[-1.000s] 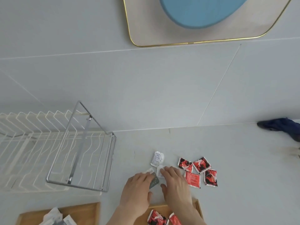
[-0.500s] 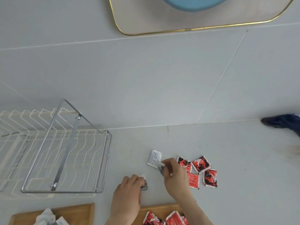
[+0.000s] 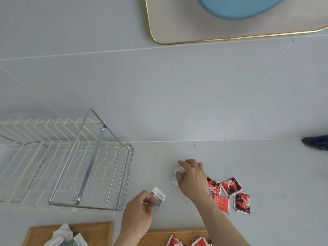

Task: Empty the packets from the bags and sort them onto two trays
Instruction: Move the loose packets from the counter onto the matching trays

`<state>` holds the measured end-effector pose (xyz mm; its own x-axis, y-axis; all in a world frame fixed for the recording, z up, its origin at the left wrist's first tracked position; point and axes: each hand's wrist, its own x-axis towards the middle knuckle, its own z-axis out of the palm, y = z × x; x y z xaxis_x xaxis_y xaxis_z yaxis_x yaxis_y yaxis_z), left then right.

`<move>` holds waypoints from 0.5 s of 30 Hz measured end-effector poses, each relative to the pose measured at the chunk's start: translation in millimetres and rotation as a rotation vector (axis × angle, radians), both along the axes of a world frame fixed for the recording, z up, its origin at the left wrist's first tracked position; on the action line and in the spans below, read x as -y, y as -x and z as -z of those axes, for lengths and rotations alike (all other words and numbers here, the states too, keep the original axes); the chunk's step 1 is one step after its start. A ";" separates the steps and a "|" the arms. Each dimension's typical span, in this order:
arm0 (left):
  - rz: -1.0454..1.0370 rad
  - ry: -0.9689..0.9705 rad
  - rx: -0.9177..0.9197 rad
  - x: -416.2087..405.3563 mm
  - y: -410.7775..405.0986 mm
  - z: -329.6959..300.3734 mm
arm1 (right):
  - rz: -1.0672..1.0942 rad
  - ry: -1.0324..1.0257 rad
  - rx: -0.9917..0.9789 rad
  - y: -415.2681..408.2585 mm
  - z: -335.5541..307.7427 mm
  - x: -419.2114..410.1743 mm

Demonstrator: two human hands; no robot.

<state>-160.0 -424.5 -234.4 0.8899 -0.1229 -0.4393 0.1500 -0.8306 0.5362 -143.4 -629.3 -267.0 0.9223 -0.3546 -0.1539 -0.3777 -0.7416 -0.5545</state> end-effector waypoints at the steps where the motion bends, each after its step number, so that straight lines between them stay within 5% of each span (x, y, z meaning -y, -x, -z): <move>1: -0.009 0.024 -0.005 -1.1 0.3 -2.1 | -0.046 0.047 -0.020 0.6 2.0 -2.3; 8: -0.048 0.159 -0.041 -15.8 11.4 -16.0 | 0.054 0.039 -0.153 8.0 0.7 -17.1; 15: -0.071 0.185 -0.050 -37.5 18.0 -22.9 | 0.181 -0.221 -0.195 34.4 -10.3 -26.9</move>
<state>-178.0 -387.0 -211.5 0.8768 -0.1430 -0.4591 0.2354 -0.7049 0.6691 -177.8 -602.4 -256.7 0.7930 -0.4483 -0.4125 -0.6069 -0.5228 -0.5986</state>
